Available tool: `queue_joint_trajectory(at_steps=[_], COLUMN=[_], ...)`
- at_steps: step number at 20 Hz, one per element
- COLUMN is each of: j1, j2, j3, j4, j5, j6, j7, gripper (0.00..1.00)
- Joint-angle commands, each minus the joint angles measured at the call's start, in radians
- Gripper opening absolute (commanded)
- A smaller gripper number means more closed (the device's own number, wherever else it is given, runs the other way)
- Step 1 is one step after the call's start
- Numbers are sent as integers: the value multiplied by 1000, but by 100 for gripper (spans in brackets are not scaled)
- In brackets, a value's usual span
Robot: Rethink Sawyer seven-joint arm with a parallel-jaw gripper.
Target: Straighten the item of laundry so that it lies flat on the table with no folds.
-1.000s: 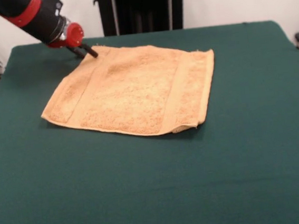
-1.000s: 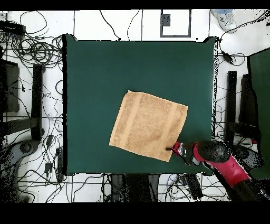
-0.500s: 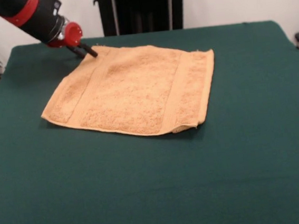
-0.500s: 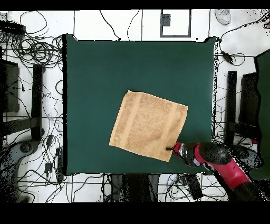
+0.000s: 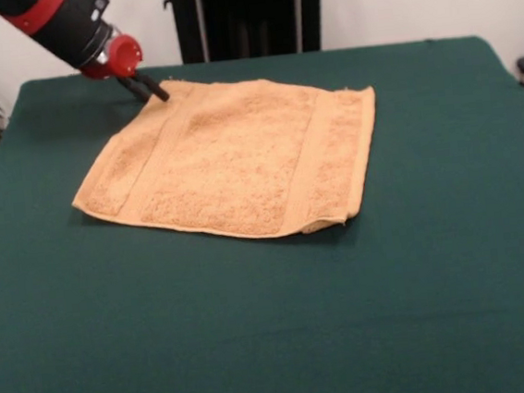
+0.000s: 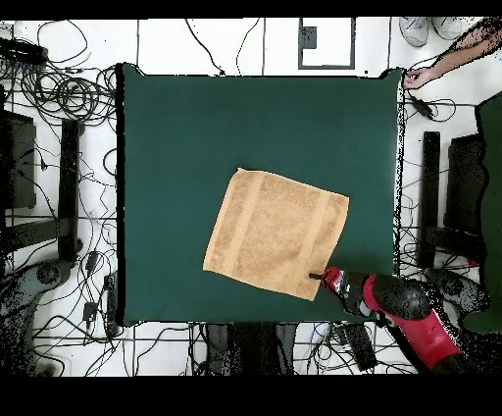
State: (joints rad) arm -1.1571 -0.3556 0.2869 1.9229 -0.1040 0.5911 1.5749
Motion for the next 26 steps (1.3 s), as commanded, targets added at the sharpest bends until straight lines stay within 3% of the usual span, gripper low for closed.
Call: queue_joint_trajectory(at_steps=[1,17,21,26], j1=[63,20,-7,13], j2=[206,239,268,255], j3=[112,141,164,160], j4=[120,205,244,250], j5=[17,88,99,91], j6=[-278,-397,-481,-501], j7=[164,211,242,236], gripper=[100,100,100,100])
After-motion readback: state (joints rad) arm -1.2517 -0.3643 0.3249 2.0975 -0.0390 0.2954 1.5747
